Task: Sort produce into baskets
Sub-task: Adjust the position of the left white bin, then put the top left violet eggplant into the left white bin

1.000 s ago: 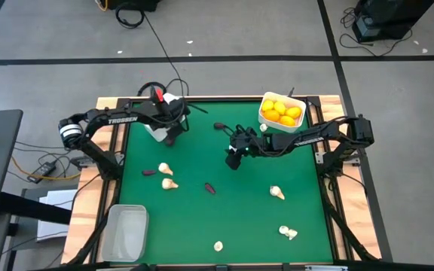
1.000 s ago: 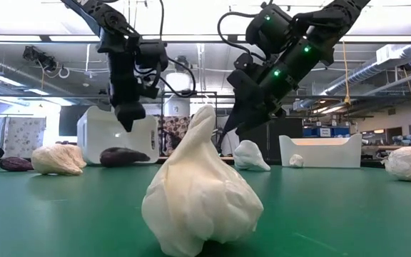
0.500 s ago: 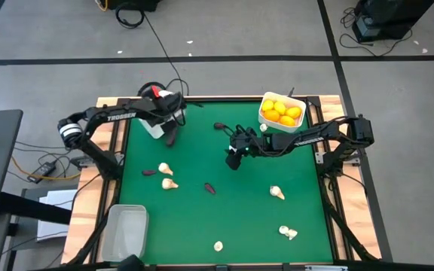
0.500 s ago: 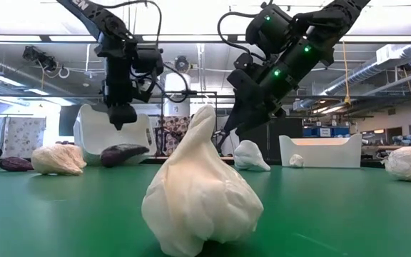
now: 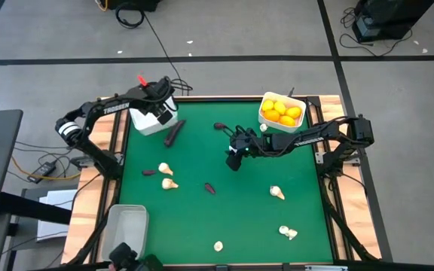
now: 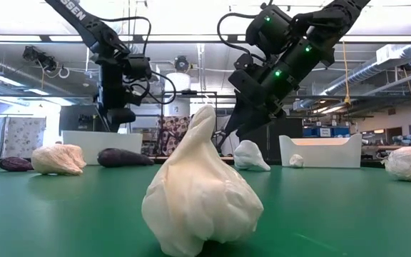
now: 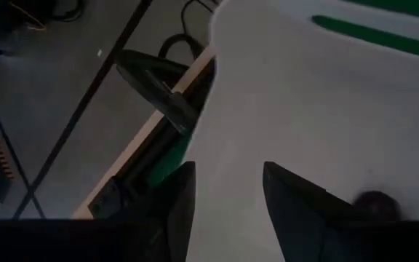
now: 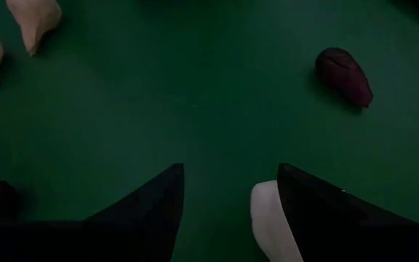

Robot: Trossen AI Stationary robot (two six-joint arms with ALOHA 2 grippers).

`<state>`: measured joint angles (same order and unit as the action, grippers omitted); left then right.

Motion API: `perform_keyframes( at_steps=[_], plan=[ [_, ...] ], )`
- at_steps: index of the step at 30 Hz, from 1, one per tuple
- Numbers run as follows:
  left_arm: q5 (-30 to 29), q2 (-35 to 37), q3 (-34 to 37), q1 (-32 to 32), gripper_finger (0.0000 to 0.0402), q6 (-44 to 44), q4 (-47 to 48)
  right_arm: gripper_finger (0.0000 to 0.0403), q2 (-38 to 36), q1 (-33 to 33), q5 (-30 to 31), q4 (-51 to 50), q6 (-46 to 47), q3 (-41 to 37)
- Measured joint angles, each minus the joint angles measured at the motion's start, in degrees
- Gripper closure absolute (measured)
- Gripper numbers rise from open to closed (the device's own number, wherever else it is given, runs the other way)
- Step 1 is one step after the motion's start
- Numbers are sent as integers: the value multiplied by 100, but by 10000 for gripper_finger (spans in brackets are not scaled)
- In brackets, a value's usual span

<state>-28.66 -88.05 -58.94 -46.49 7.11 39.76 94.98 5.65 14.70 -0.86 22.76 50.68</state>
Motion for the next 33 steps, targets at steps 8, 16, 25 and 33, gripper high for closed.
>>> perform_keyframes(
  at_steps=[8, 16, 25, 33],
  plan=[
    [1907, 0, 116, 293, 234, 263, 202, 172, 0, 0, -132, 2, 2, 0],
    [1366, 170, -70, 740, 234, 321, 106, 172, 0, 0, -135, 7, 0, 0],
    [2185, 551, -443, 1312, 234, 357, -412, 172, 0, 22, -134, 24, 0, 0],
    [2791, -129, -435, 1751, 234, 536, -720, 172, 0, 13, -140, 39, 22, 0]
  ],
)
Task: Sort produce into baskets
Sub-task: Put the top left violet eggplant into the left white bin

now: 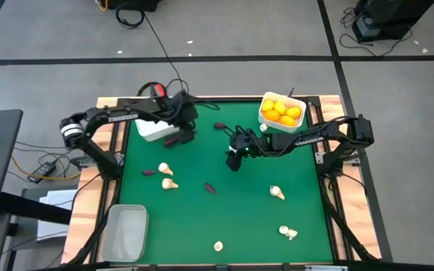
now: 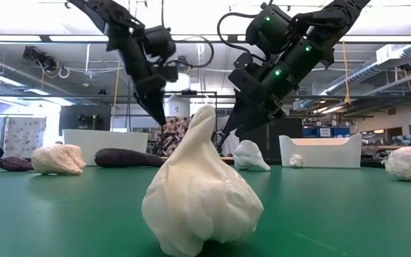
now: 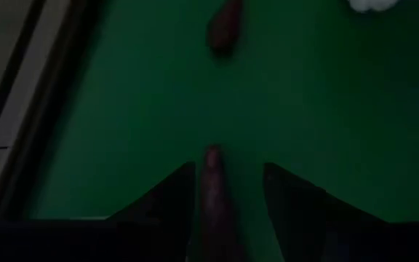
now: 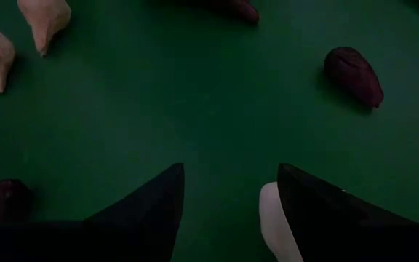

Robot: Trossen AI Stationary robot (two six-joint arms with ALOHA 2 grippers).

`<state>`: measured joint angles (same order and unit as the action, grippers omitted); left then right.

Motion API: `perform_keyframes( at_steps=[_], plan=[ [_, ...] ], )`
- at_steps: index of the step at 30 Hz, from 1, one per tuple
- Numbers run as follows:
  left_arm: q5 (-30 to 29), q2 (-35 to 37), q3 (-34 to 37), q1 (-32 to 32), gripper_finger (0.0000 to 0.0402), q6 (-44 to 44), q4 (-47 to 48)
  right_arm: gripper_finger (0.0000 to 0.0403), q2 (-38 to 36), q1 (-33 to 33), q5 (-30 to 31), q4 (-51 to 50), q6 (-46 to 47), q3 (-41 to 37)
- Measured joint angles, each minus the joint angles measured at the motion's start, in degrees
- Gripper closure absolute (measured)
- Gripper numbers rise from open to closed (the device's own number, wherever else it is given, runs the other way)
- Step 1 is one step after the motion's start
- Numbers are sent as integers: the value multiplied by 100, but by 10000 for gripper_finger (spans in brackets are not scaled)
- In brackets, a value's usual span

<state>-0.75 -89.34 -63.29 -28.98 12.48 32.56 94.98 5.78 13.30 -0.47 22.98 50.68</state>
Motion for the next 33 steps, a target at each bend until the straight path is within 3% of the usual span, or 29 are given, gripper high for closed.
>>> perform_keyframes(
  at_steps=[19, 24, 29, 33],
  plan=[
    [-134, -1196, -1, 57, 234, 240, -353, 172, -2, 13, -102, -4, -6, 0],
    [-182, -1333, -31, 63, 234, 240, -401, 172, -2, -2, -109, -6, -3, 0],
    [-793, -1383, -16, 60, 234, 249, -425, 172, -2, -2, -115, -9, -2, 0],
    [-690, -1385, -12, 53, 234, 235, -434, 172, -2, -2, -115, -11, -4, 0]
  ],
)
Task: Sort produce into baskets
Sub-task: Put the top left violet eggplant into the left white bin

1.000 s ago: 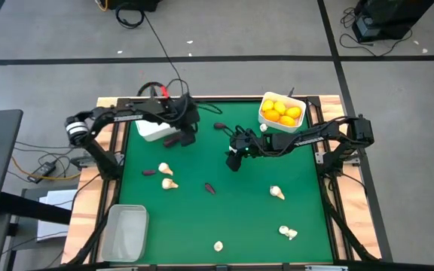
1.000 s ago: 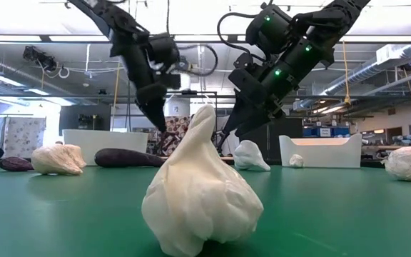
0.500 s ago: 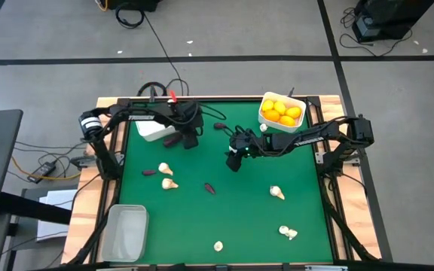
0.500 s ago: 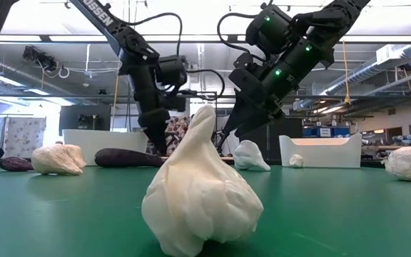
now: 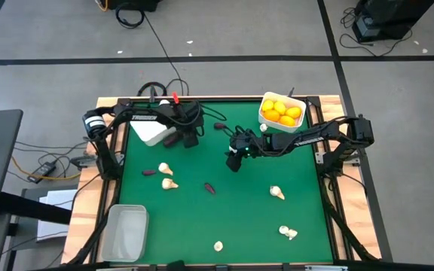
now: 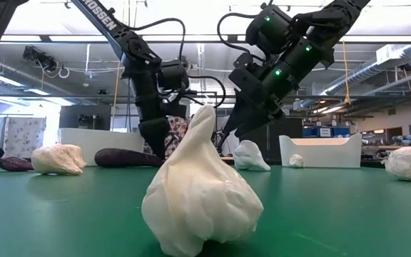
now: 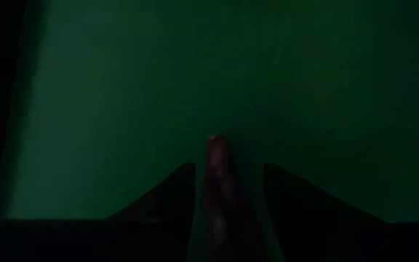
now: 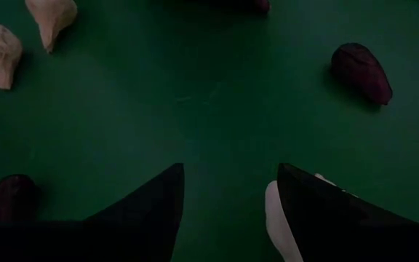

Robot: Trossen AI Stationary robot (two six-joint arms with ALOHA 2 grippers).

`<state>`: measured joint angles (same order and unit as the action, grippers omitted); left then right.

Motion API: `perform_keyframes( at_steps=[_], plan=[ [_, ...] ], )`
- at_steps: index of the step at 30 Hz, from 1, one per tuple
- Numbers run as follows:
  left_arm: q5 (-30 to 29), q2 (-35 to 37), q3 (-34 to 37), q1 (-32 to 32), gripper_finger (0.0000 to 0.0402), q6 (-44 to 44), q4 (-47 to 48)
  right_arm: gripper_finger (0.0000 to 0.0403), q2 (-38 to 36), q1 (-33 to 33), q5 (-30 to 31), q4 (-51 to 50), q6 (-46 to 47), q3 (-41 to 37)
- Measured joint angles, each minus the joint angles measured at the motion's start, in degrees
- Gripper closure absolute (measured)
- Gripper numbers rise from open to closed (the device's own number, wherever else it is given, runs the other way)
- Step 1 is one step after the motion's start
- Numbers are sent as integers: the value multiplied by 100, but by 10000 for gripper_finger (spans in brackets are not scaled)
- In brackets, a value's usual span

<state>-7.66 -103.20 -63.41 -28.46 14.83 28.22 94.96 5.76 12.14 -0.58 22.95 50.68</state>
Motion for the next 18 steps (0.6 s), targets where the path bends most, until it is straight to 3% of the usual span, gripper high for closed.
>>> perform_keyframes(
  at_steps=[4, 10, 18],
  plan=[
    [394, -37, 65, -10, 234, -41, 98, 172, 0, 0, -27, -4, -1, 0],
    [384, -69, 214, -1, 242, 31, -15, 172, 0, 0, -39, -7, -1, 0],
    [344, -76, 49, 10, 318, -19, 56, 172, 0, 0, -42, -7, -3, 0]
  ],
)
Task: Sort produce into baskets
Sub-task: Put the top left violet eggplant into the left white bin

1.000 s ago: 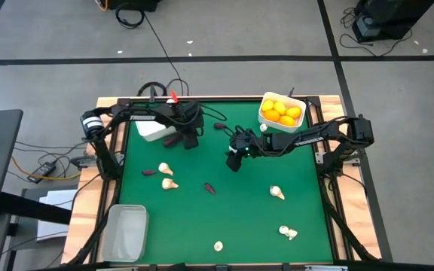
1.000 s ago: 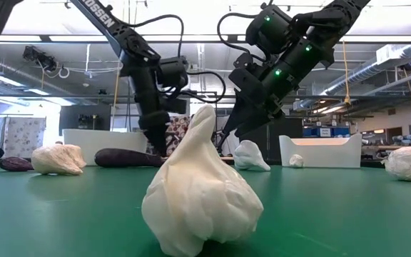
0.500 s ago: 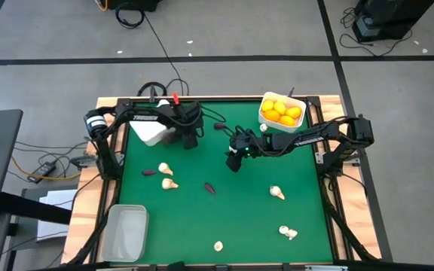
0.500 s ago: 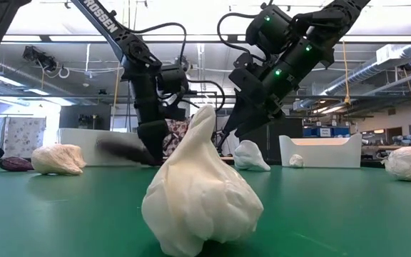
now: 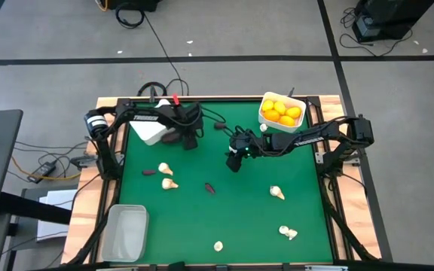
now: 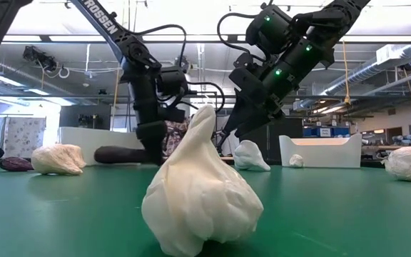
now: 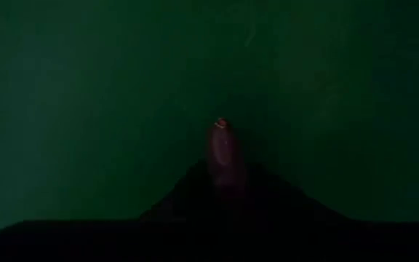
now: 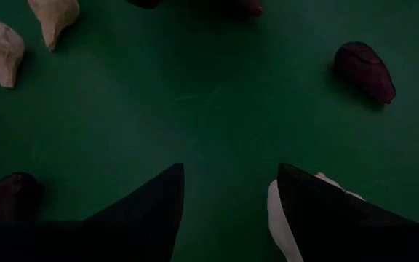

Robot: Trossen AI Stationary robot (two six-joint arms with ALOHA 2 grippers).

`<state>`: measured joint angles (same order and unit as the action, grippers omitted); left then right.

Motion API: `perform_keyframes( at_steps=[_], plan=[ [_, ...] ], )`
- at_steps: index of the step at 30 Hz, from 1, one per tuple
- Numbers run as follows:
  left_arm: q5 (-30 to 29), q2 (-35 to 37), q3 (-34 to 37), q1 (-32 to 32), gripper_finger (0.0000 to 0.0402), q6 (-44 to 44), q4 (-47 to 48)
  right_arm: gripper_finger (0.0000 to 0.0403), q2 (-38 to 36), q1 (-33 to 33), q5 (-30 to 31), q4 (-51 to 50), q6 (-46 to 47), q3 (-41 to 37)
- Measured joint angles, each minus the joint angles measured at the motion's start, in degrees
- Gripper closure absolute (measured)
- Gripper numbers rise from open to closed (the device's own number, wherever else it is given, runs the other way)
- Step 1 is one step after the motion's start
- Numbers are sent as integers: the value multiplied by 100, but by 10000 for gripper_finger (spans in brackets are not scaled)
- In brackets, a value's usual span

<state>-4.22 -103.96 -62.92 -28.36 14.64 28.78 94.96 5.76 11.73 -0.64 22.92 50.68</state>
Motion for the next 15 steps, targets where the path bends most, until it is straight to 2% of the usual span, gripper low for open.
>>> perform_keyframes(
  at_steps=[5, 11, 15],
  plan=[
    [-88, -3, -426, 0, 317, 13, 217, 172, 0, 0, 0, -8, -13, 0],
    [-121, -1, -1144, 67, 285, 75, 1012, 172, 0, 0, 2, -31, -55, 0],
    [-91, 221, -1404, 79, 292, 313, 1231, 172, 0, 0, 2, -76, -57, 0]
  ],
)
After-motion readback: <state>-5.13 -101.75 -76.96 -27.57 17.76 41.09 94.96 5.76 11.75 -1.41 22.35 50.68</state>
